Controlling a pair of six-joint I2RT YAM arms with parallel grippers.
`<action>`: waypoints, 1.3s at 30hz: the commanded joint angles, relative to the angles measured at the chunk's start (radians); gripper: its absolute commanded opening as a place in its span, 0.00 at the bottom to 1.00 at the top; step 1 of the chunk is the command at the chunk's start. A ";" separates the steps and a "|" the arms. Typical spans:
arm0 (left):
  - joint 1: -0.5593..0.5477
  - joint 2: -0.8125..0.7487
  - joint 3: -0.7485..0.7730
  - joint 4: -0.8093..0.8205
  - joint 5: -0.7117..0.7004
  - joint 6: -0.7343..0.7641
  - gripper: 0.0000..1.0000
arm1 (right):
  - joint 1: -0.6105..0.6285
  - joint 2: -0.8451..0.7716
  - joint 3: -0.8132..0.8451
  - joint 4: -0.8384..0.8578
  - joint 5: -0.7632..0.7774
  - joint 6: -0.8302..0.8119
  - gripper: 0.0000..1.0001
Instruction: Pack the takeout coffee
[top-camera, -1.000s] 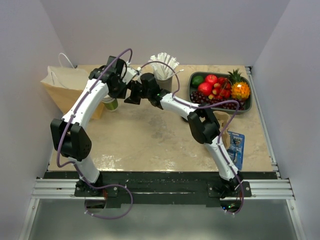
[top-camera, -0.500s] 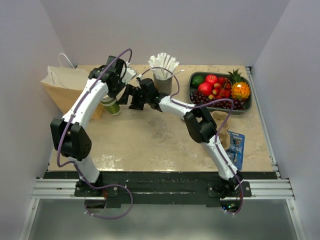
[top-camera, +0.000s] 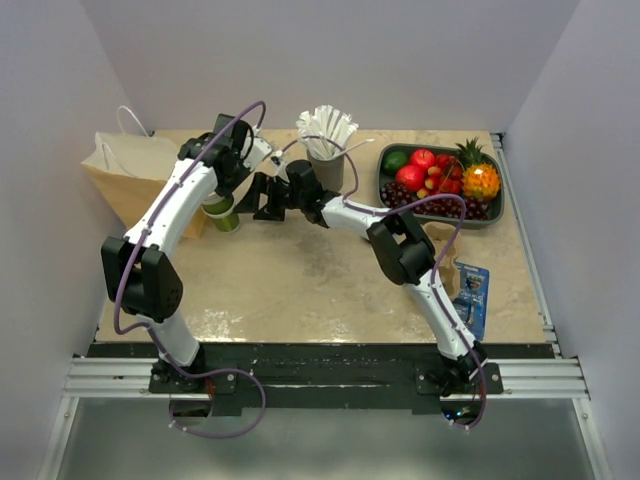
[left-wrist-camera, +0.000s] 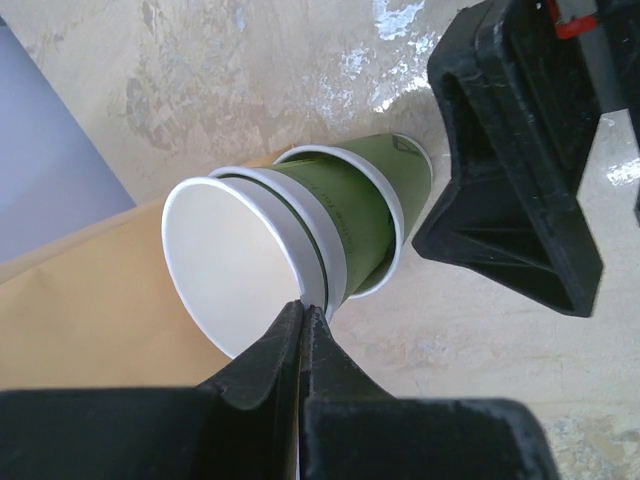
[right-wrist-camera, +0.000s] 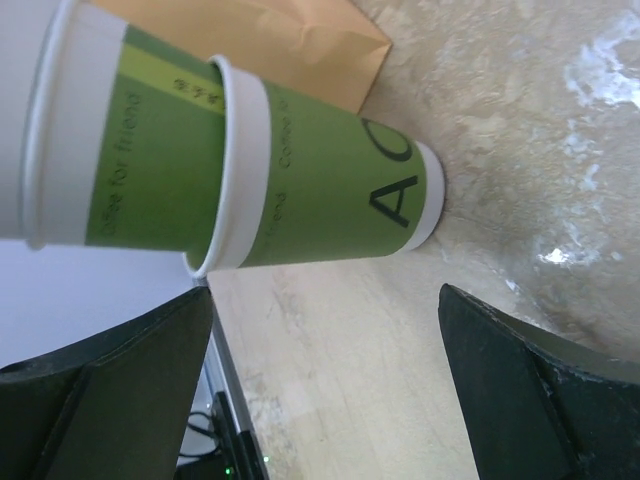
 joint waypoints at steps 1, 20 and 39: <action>-0.001 -0.053 -0.010 0.033 -0.034 0.023 0.00 | -0.010 -0.087 -0.011 0.170 -0.119 0.014 0.99; -0.006 -0.055 0.010 0.012 -0.024 0.006 0.00 | -0.001 -0.060 0.084 0.178 -0.070 0.106 0.99; -0.007 -0.045 0.067 -0.023 0.012 -0.013 0.00 | 0.021 0.008 0.190 -0.024 0.069 0.069 0.99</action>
